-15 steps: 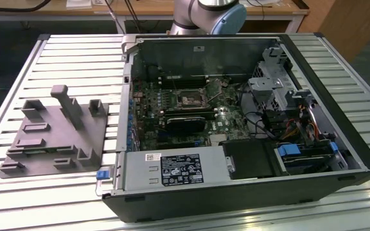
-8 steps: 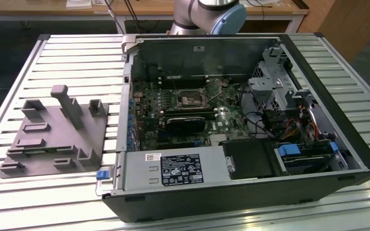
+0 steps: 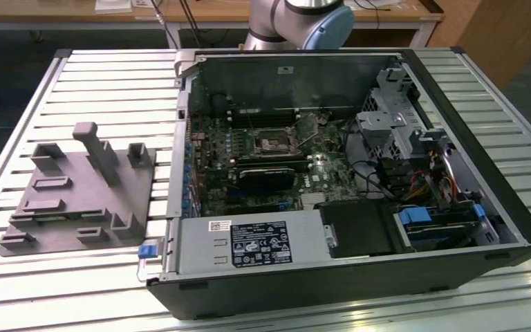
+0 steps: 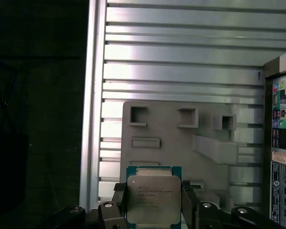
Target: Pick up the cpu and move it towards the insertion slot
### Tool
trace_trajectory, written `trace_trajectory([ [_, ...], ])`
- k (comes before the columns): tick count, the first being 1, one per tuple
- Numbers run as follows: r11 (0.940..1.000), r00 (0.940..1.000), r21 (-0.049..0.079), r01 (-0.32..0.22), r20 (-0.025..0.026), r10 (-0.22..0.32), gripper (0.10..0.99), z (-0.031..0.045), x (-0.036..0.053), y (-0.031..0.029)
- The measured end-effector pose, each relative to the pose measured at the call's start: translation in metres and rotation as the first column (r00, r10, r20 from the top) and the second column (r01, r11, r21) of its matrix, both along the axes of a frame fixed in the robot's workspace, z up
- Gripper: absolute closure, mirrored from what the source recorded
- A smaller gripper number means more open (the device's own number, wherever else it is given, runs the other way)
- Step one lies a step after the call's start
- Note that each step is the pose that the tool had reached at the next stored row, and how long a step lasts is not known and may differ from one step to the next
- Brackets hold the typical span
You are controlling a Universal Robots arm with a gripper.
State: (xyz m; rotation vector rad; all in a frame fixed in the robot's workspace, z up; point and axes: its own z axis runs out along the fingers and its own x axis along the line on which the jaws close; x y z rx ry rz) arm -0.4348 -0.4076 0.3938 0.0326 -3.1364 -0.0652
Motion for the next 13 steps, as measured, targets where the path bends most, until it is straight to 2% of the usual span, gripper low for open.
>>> trace_trajectory([
  [13, 1.0000, 1.0000, 0.000, 0.000, -0.0001, 0.000, 0.541, 0.0001, 0.0210, 0.0000],
])
